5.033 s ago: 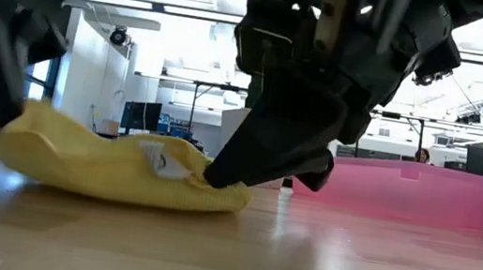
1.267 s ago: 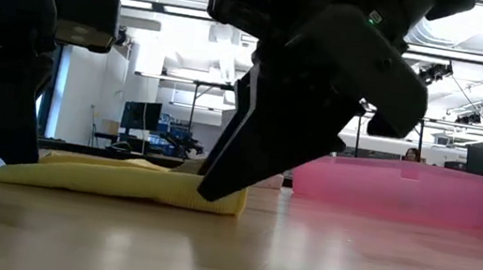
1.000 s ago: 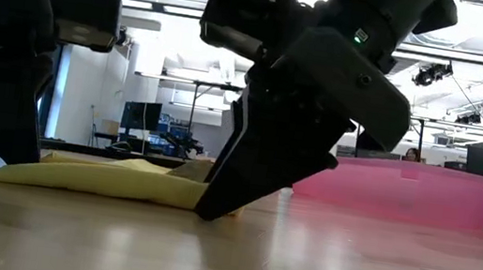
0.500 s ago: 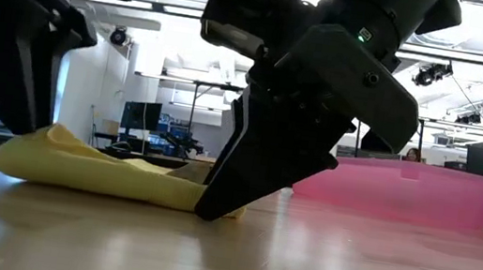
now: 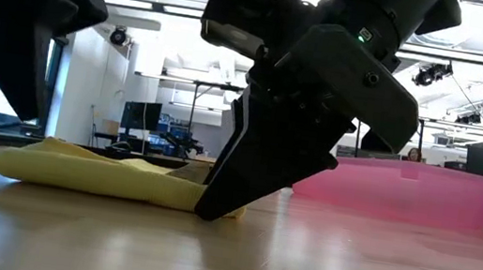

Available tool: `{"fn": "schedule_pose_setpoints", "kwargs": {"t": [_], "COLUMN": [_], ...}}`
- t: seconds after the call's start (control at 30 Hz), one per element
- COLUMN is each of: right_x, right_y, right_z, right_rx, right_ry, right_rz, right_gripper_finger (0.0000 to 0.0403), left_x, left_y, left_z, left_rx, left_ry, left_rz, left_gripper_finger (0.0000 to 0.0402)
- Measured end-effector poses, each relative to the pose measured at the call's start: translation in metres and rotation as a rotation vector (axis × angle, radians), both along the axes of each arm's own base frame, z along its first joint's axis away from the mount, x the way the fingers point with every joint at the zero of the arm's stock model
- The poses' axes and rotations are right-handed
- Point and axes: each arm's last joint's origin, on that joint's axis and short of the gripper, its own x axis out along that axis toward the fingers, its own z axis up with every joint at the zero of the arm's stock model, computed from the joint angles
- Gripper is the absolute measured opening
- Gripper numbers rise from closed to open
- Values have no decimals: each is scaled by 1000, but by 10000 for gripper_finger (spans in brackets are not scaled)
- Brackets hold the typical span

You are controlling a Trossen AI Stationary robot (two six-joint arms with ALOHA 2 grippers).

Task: Roll microfiber towels into tight, uniform cylinder then place into a basket
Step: Roll the yellow towel

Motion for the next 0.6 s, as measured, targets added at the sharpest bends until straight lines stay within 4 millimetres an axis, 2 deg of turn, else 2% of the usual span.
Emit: {"fn": "schedule_pose_setpoints", "kwargs": {"t": [0.3, 0.43, 0.6], "right_x": [0, 0, 0], "right_y": [0, 0, 0], "right_z": [0, 0, 0], "right_rx": [3, 5, 23], "right_ry": [-4, -5, 0], "right_rz": [0, -3, -34], "right_gripper_finger": [150, 150, 149], "left_x": [3, 8, 10], "left_y": [8, 14, 18], "left_z": [-23, -34, -36], "left_rx": [129, 138, 81], "left_ry": [12, 52, 76], "left_rz": [0, 20, 83], "left_gripper_finger": [150, 150, 142]}}
